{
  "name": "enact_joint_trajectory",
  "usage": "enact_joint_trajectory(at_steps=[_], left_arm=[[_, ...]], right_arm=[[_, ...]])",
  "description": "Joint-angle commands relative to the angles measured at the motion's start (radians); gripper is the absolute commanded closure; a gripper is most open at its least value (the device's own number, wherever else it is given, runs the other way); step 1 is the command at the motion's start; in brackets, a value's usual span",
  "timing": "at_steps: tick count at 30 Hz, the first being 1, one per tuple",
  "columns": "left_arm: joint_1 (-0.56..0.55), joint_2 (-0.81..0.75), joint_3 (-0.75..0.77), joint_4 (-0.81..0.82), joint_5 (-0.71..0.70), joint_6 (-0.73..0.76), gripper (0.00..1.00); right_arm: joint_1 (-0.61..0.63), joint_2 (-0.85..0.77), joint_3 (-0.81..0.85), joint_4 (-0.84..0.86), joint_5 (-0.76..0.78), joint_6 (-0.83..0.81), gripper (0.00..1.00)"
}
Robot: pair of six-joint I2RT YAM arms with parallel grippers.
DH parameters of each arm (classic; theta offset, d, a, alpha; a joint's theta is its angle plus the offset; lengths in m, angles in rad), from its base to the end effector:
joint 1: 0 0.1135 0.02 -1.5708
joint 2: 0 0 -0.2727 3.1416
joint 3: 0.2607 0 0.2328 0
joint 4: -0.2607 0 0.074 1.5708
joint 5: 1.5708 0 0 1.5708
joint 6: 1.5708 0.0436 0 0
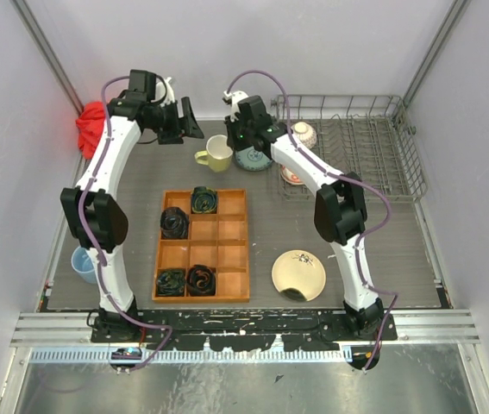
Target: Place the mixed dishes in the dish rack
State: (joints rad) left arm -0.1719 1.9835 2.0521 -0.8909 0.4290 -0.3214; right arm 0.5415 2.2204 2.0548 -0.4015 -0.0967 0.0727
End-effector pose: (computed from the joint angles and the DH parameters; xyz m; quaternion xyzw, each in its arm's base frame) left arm 0.4176 -0.0909 0.3553 0.0097 0.9127 -0.2793 0.2980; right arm 0.4398 0.2694 0.2897 -0.2260 0.8463 0.1856 0.4452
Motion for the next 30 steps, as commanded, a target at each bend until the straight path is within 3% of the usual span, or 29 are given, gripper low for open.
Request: enact_joint_trajectory(at_steps=[1,6,16,26,30], left_arm=[[-0.018,0.064,0.117,-0.066,-0.041,0.016,0.21],[-0.049,0.168,0.293,-0.189,-0.071,0.040,0.22],[-0.086,0.236,0.327,-0.219,-0.084,0.081,0.28],[-0.133,0.305,0.393,-0.236,-0.109,0.158,0.30],[-0.137,0.327,0.429,-0.228,-0.167,0.180,0.31]], right_arm=[[0.001,0.013,0.122,0.032,0.039,-0.029,0.99],[0.000,0.047,0.138,-0.021,0.058,-0.027,0.99],[0.001,0.063,0.132,-0.045,0.045,-0.034,0.98],[-0.006,0.045,0.123,-0.037,0.035,-0.005,0.60],[-0.016,0.035,0.124,-0.026,0.016,0.019,0.53]])
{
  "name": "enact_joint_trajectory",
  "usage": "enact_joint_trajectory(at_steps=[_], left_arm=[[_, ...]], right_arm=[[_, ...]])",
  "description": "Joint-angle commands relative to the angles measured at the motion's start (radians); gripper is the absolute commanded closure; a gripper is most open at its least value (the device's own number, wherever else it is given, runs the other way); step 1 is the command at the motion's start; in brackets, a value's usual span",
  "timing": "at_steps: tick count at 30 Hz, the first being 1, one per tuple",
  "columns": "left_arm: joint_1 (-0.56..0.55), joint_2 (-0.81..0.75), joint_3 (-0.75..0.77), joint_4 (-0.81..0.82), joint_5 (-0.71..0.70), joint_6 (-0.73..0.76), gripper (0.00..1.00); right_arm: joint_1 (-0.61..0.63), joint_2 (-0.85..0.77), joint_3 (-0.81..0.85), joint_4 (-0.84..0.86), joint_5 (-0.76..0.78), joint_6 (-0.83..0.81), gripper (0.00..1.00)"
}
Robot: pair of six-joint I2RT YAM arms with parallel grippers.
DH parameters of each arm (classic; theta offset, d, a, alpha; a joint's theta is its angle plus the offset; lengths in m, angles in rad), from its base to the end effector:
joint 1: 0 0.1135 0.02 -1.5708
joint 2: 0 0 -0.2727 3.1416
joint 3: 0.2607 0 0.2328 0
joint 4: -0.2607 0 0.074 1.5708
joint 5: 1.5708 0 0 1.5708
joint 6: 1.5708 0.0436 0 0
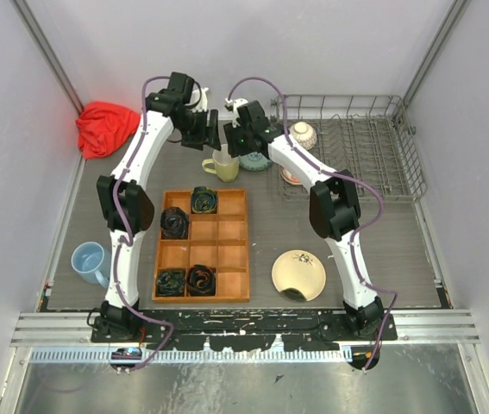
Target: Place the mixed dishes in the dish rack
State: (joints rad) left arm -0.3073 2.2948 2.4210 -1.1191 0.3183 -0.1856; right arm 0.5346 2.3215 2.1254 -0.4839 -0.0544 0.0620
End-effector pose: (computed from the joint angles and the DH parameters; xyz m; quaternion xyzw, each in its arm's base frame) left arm 0.4527 -0.1580 0.3090 0.1026 0.9419 -0.2160 0.2358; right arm 0.4546 0.2719 0.2540 -0.2226 0.8743 0.1500 0.4044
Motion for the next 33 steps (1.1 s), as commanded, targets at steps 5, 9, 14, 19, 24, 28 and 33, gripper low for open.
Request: enact_joint_trajectory(at_steps=[5,9,14,19,24,28,33], left_arm=[[-0.003,0.038,0.085,0.041,-0.105,0.066,0.36],[-0.001,0.070,0.100,0.051,-0.103,0.092,0.41],[-0.001,0.086,0.096,0.075,-0.064,0.147,0.42],[0.002,0.118,0.107,0.088,-0.005,0.197,0.42],[0.006,0.126,0.092,0.122,0.027,0.228,0.43],[0.005,0.143,0.092,0.120,0.027,0.249,0.43],[0.005,0.172,0.106,0.134,0.023,0.252,0.45]], right_arm=[[-0.030,-0.107,0.033,0.077,-0.036,0.069,0.46],[-0.056,-0.160,-0.015,0.113,-0.055,0.111,0.44],[-0.101,-0.233,-0.098,0.176,-0.092,0.184,0.41],[-0.136,-0.291,-0.155,0.185,-0.112,0.222,0.39],[-0.157,-0.350,-0.218,0.183,-0.111,0.232,0.38],[-0.164,-0.383,-0.263,0.183,-0.104,0.235,0.38],[-0.166,-0.406,-0.293,0.182,-0.102,0.243,0.38]])
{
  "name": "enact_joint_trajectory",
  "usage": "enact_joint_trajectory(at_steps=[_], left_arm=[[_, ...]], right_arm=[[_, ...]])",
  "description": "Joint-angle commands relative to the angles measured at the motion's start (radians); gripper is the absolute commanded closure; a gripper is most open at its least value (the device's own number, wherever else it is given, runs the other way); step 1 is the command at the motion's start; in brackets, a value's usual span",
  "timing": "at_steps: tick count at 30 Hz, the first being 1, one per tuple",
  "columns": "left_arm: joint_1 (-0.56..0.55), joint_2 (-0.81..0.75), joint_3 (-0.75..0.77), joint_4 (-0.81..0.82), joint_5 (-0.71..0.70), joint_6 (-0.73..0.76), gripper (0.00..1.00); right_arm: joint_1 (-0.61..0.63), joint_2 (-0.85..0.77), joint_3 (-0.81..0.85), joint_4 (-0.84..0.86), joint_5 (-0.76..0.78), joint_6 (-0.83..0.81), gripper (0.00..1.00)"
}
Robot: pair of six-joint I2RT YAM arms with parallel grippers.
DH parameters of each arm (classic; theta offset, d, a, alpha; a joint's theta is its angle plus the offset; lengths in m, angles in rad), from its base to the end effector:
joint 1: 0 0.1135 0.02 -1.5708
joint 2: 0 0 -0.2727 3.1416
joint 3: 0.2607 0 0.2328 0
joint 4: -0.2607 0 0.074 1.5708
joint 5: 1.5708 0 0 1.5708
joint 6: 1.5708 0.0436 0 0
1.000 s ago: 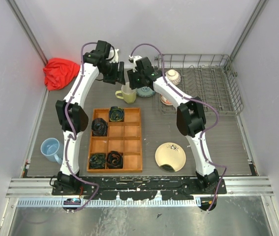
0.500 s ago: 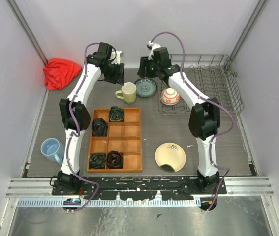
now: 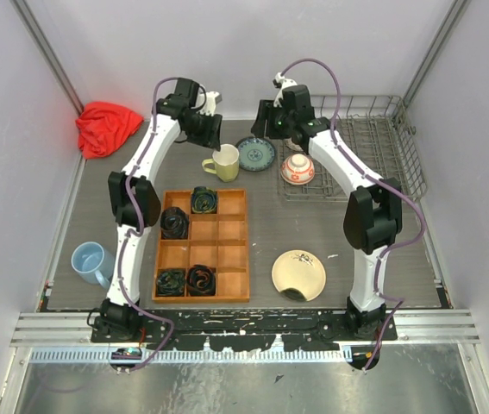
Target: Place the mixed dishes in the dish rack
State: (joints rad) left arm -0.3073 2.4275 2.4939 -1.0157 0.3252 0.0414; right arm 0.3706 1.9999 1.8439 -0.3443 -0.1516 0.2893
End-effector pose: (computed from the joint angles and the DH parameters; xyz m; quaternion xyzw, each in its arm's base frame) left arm 0.4854 -0.1687 0.2731 0.2117 0.9167 -0.1928 0.2786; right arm 0.4336 0.1755 0.3296 -0.0734 0.8554 0.2264 0.4601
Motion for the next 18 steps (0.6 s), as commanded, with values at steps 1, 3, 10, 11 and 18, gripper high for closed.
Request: enact_joint_trajectory(at_steps=[1,3,10,11,18], left_arm=[[0.006,0.045,0.035,0.032,0.015,0.025,0.46],[0.005,0.055,0.039,0.038,0.020,0.020,0.48],[-0.008,0.093,0.048,0.044,0.017,0.016,0.59],[-0.010,0.097,0.050,0.045,0.017,0.014,0.60],[-0.015,0.099,0.052,0.069,0.025,-0.040,0.73]], right_arm=[[-0.002,-0.089,-0.015,0.040,-0.004,0.016,0.38],[-0.002,-0.098,-0.023,0.038,0.002,0.014,0.38],[-0.001,-0.130,-0.062,0.023,0.017,0.005,0.38],[-0.002,-0.136,-0.070,0.022,0.019,0.005,0.38],[-0.002,-0.200,-0.137,0.002,0.018,0.002,0.38]])
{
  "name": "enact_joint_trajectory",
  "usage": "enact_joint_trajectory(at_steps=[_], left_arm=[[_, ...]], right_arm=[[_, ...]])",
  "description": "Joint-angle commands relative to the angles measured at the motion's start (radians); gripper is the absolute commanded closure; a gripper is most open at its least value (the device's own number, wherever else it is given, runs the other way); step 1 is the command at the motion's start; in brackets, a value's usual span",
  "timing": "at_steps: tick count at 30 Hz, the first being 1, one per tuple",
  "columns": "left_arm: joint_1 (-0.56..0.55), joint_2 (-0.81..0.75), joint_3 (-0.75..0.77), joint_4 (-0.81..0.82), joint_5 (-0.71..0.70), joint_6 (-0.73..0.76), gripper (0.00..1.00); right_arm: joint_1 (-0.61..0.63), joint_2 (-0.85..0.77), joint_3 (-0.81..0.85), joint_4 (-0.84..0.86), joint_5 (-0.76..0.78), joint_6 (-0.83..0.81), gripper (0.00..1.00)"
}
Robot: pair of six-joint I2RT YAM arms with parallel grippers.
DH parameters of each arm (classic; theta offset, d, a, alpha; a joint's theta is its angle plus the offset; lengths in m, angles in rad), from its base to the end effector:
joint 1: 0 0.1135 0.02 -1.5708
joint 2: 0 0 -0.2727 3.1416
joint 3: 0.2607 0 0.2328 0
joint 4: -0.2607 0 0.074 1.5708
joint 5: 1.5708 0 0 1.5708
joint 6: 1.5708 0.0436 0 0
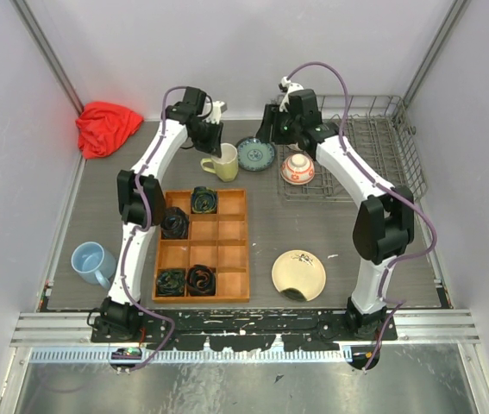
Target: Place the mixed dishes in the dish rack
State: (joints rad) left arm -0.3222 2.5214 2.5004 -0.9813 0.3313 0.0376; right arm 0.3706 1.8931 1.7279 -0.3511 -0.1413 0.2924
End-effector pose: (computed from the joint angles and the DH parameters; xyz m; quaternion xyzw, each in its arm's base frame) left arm 0.4983 -0.1813 0.2302 0.2149 0.9232 -0.1959 0.2514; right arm 0.4079 0.1651 0.3365 -0.0692 0.8600 0.2210 0.4547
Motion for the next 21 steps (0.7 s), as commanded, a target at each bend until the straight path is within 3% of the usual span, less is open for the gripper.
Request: enact_joint_trajectory(at_steps=[1,4,7,13,21], left_arm=[[0.000,0.002,0.046,0.038,0.025,-0.047,0.75],[0.003,-0.012,0.044,0.054,0.041,-0.098,0.84],[0.018,-0.034,0.032,0.088,0.076,-0.188,1.00],[0.094,-0.152,-0.171,0.379,0.276,-0.595,1.00],[0.160,-0.348,-0.528,0.847,0.389,-1.124,1.00]], right_arm=[[-0.005,-0.103,-0.029,0.003,0.001,-0.002,0.38],[-0.012,-0.135,-0.058,-0.009,-0.032,0.002,0.38],[-0.024,-0.164,-0.093,-0.009,-0.071,0.008,0.38],[-0.067,-0.241,-0.177,0.032,-0.285,0.036,0.38],[-0.110,-0.342,-0.342,0.213,-0.630,0.127,0.37]])
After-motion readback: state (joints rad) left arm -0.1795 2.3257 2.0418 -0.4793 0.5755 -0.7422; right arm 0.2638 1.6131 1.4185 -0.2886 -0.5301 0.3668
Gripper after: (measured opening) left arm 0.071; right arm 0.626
